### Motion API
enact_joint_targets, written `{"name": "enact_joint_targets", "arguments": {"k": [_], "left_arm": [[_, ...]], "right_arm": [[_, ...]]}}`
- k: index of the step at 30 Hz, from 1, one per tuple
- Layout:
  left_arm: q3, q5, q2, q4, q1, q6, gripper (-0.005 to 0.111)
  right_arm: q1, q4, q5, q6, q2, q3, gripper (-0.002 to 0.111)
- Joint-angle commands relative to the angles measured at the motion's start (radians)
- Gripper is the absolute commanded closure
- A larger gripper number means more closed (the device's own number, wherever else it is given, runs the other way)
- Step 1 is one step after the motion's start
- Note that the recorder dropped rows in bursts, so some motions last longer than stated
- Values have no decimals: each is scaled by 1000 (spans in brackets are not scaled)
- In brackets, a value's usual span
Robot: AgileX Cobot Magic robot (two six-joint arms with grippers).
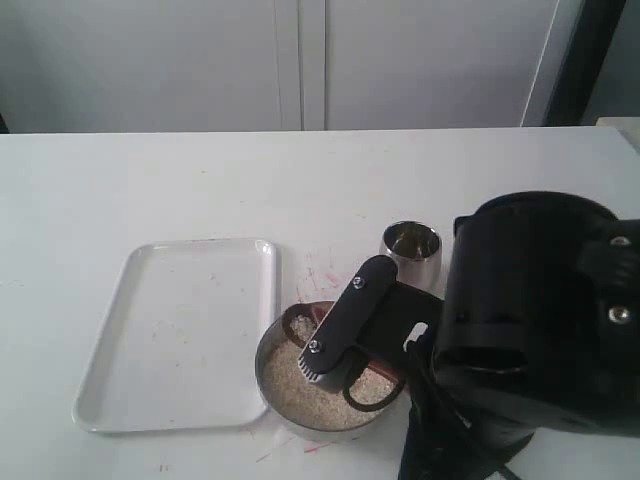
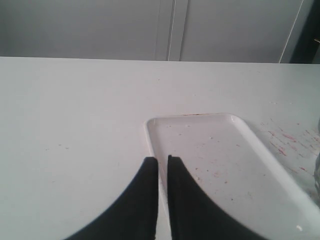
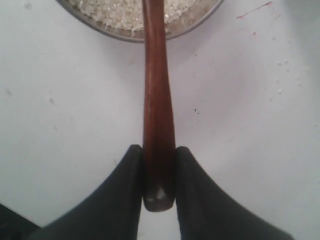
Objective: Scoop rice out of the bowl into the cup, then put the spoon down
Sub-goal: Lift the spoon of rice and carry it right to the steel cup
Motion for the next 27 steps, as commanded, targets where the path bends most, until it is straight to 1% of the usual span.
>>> {"name": "enact_joint_targets", "arguments": {"k": [1, 13, 23, 27], "left_arm": [[-7, 0, -4, -5, -5, -1, 92], [-7, 0, -4, -5, -5, -1, 92], [-7, 0, -4, -5, -5, -1, 92], [-7, 0, -4, -5, -5, -1, 92]], "right_arm": [[-50, -14, 4, 0, -8, 3, 108], [-200, -34, -38, -77, -10, 3, 108], [-352, -93, -107, -99, -10, 3, 108], [-391, -134, -126, -99, -3, 1, 108]]}}
